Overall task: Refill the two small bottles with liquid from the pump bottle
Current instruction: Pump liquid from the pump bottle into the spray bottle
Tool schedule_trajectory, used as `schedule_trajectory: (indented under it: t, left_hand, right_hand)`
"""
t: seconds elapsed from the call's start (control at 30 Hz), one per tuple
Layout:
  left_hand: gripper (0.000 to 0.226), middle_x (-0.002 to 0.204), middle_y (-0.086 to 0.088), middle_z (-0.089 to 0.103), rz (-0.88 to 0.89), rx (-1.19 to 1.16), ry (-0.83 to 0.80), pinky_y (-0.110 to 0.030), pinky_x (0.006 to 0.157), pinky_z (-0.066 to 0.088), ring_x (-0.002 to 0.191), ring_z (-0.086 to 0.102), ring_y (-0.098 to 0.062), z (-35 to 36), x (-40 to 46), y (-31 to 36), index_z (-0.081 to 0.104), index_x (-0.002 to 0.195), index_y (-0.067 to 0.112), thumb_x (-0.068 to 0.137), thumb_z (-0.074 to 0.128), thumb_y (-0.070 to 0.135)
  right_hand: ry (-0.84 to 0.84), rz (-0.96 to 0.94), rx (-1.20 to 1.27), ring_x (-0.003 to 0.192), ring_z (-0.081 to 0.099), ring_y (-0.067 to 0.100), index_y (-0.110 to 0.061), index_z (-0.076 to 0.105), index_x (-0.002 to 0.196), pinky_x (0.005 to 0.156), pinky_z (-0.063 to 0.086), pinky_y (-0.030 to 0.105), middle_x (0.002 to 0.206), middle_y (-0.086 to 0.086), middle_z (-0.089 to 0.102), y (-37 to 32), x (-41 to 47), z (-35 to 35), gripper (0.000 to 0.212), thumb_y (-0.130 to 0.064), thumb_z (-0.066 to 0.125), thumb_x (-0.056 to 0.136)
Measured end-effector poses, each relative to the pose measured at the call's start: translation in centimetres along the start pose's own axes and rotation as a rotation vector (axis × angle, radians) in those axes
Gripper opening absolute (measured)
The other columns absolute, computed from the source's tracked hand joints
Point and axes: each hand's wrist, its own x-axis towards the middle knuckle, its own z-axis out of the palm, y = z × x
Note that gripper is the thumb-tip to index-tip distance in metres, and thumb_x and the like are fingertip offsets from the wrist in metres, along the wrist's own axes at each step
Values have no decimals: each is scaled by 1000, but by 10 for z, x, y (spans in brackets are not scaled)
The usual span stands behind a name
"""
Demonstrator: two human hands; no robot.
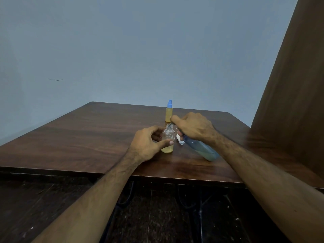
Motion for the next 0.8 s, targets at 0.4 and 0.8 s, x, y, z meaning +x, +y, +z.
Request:
schedule_trajectory:
  t: [0.4, 0.8]
  left_hand:
    - [52, 97, 12, 73, -11, -3, -5, -6, 71, 51, 86, 68, 1, -1, -1, 2, 70, 120, 26, 74, 87, 44]
    - [57, 93, 20, 67, -1, 13, -8, 0, 67, 46, 85, 64, 8, -1, -1, 2, 68, 125, 25, 75, 86, 45]
  right_hand:
    - [33, -8, 49, 69, 70, 12, -22, 65, 49, 74, 52, 37, 63, -9, 77, -3, -2, -1, 63, -63, 32, 82]
    - [33, -24, 52, 61, 67, 8, -22, 65, 49, 70, 51, 34, 59, -10, 75, -4, -5, -2, 59, -60, 33, 80]
